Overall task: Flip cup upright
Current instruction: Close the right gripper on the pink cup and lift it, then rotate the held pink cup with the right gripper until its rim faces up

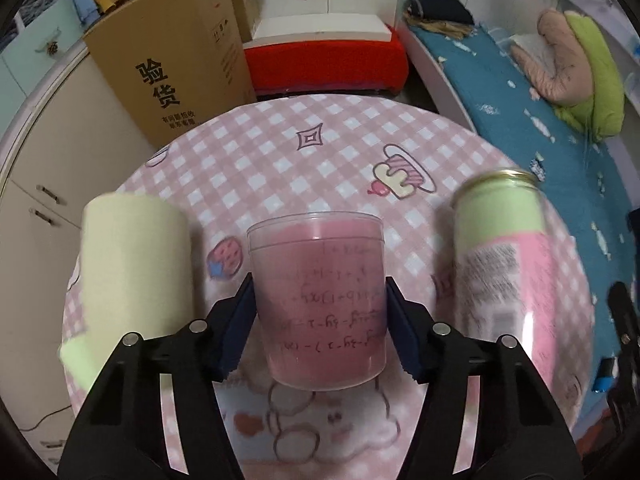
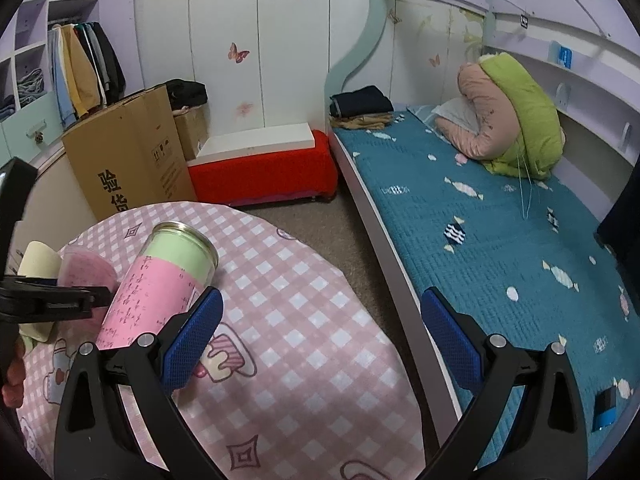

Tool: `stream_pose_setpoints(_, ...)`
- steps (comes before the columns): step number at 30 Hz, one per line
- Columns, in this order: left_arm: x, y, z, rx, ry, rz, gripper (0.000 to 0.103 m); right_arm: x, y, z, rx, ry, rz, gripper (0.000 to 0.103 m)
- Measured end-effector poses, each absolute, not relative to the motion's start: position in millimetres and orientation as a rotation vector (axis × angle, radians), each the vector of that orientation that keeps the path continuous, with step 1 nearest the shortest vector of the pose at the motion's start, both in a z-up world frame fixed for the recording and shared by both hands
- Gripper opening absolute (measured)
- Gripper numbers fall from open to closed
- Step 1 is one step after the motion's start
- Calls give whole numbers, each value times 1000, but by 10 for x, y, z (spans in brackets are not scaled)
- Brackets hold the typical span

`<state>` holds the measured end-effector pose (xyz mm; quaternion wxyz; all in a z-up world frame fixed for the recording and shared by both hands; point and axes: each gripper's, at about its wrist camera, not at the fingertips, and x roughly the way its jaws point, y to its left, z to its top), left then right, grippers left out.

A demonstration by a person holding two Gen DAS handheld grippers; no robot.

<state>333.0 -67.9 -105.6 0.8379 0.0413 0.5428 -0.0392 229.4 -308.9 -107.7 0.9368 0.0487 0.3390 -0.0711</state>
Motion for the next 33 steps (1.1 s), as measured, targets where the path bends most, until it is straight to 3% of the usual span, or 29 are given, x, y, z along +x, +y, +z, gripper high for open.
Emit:
stream_pose_setpoints(7,2458,-573,-728,81,1107,-138,62,1758,-2855,-859,93,670,-138,95)
stream_pose_setpoints(15,1565,-632,-1030,109,1145,-180,62,1038,-2632,-936,82,717,-172,95)
stream_pose_setpoints(21,1432,-570,-1126,141,1132,-207,67,751,-2570,-1027,94,757,-232,95)
stream_pose_setpoints(23,1366,-522,-1009,153,1087,-234,81,697,-2555,-1001,106,762,-236,95)
stream_pose_setpoints(24,1345,-489,-939,150,1063,-247,82,677,-2544,-979,119,758,-230,95)
stream_pose_setpoints(33,1237,346,-295,133,885,-324,83,930,-1909,-753,159,809,-13,95)
